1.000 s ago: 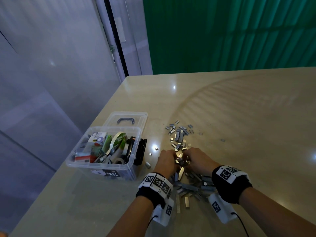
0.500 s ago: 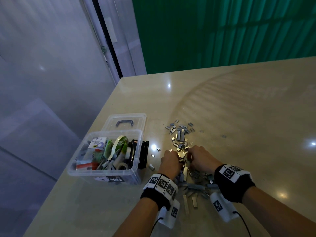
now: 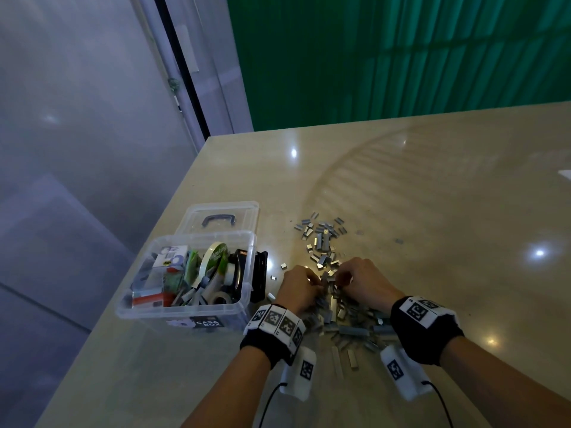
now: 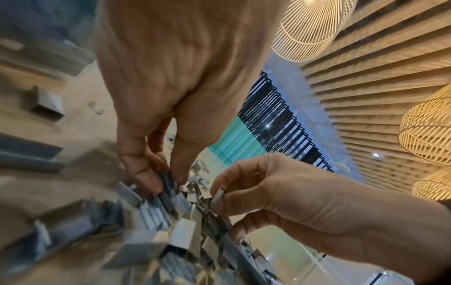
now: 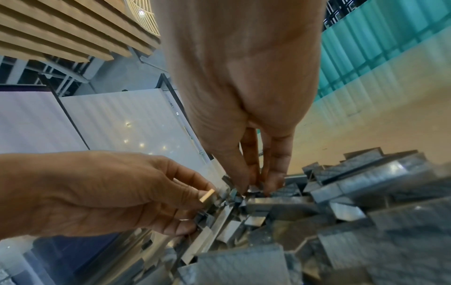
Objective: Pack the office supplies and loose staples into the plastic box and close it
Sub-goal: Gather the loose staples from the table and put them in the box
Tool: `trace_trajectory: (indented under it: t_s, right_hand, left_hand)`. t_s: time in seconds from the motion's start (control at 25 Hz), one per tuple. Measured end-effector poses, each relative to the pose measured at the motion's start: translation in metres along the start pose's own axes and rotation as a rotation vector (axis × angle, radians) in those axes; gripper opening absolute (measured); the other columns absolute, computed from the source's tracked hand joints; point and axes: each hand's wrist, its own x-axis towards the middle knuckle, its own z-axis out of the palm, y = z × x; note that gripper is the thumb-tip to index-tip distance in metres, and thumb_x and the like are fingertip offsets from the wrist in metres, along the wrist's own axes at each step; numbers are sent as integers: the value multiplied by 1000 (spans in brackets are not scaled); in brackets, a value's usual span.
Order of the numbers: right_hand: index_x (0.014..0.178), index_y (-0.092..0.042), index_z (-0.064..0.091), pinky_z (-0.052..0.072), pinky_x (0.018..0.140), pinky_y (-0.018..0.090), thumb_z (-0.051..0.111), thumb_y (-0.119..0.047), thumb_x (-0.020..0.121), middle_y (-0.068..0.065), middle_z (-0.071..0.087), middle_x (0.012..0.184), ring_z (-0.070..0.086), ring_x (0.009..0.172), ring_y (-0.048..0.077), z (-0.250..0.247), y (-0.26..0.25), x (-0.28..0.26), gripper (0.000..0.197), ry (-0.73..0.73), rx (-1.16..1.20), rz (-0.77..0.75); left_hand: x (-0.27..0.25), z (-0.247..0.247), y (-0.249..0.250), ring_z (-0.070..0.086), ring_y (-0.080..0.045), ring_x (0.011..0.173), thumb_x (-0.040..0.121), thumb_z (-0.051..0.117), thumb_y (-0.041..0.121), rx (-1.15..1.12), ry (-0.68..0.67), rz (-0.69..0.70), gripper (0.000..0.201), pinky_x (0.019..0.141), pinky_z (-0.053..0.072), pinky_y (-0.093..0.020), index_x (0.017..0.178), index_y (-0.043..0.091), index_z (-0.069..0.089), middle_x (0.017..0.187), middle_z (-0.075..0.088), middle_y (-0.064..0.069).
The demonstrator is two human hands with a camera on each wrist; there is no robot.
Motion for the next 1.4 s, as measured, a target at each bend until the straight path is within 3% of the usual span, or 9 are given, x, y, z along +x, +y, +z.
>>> trace_trajectory:
  t_s: [0.08,0.24,0.44,0.68,0.76,0.92,1.04,1.2,1.4]
  right_hand:
    - [79,-22,72,49,67,18,68,-2,84,1,67,90,64,82,15,-4,0,0,21,27,46,-16]
    - [84,-15,77,46,58,7,74,-1,81,-5,68,79,62,70,4,-15,-5,2,14,67,111,-21]
    - [84,-12,79,62,66,30,76,0,81,2,74,78,68,62,10,-25,-10,3,12,77,203,-22]
    - [78,-16,78,63,65,36,77,0,81,2,74,74,70,61,13,-28,-14,5,16,60,186,-9]
    - [77,-16,78,63,64,36,76,-1,82,2,74,74,71,60,14,-30,-15,4,16,46,189,-4]
    - [79,-14,79,63,62,35,78,-8,84,2,74,73,71,59,14,-41,-25,6,9,49,208,-47]
    - [75,-15,79,62,63,40,82,-7,79,-1,73,67,71,60,15,-53,-50,10,9,81,228,-119]
    - [75,-17,80,56,55,28,81,-4,76,-2,73,62,69,55,12,-58,-111,20,13,88,265,-203]
    - [79,-15,82,58,63,25,81,-3,75,-8,72,59,70,57,8,-47,-185,33,14,66,283,-337]
  left_hand:
    - [-2,-2,-1,71,-23,80,80,77,7,-9,-17,27,6,80,61,-40,86,8,77,83,73,-10]
    - [-11,-5,-4,67,-15,74,79,72,1,46,-14,122,15,73,57,-25,87,11,79,85,75,-8]
    - [-21,-9,5,70,-13,80,79,72,-2,19,28,211,18,79,58,-27,88,12,79,88,75,-4]
    - [-28,-17,16,64,-10,78,81,61,-10,27,60,291,24,65,41,-2,90,5,77,89,74,-8]
    - [-32,-21,22,63,-9,75,81,58,-12,-8,56,316,27,65,43,-4,91,4,76,88,74,-10]
    - [-46,-39,40,68,-14,78,82,58,-7,-140,75,373,27,75,56,-28,90,11,76,85,73,-6]
    - [-63,-70,46,68,-9,85,85,65,2,-201,127,409,21,80,57,-28,91,19,75,91,73,2]
    - [-87,-123,30,71,-12,81,86,69,2,-327,191,373,14,77,58,-27,91,14,75,83,74,1]
    - [-117,-178,1,70,-9,80,86,70,2,-253,319,325,13,76,59,-26,91,12,76,85,75,2]
